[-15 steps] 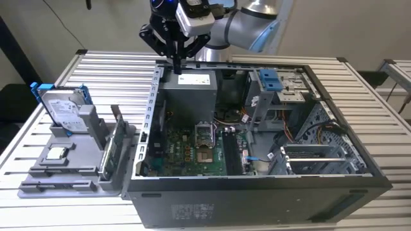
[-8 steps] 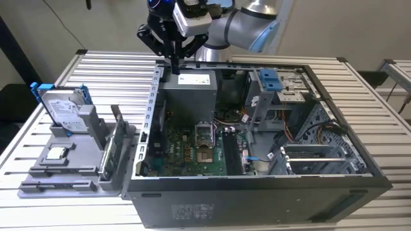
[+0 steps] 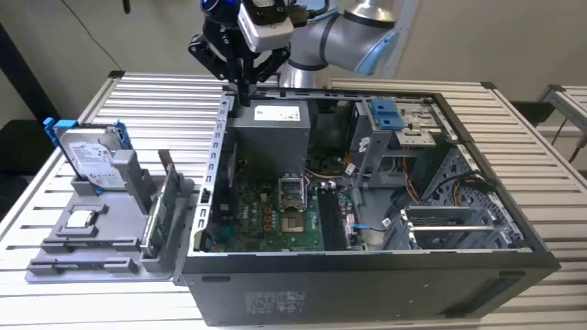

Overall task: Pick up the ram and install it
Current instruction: 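Reach for the ram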

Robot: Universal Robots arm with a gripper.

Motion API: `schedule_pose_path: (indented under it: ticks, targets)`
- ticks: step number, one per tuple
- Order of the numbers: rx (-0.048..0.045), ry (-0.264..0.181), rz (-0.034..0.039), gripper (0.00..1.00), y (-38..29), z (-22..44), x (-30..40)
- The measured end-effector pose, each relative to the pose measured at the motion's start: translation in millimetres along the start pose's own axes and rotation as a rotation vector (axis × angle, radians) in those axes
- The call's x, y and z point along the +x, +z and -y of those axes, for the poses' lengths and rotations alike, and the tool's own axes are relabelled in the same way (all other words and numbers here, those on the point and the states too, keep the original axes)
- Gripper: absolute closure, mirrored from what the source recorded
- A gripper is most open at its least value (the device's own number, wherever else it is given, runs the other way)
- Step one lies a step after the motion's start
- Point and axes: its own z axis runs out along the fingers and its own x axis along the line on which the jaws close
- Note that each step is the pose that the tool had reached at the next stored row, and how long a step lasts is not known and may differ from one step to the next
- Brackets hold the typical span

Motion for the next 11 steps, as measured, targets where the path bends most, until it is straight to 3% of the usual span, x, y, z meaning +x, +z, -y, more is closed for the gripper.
schedule_pose_path:
  ticks: [11]
  targets:
    - [0.0001, 0.000, 0.0000, 0.89, -0.3, 1.0, 11.6]
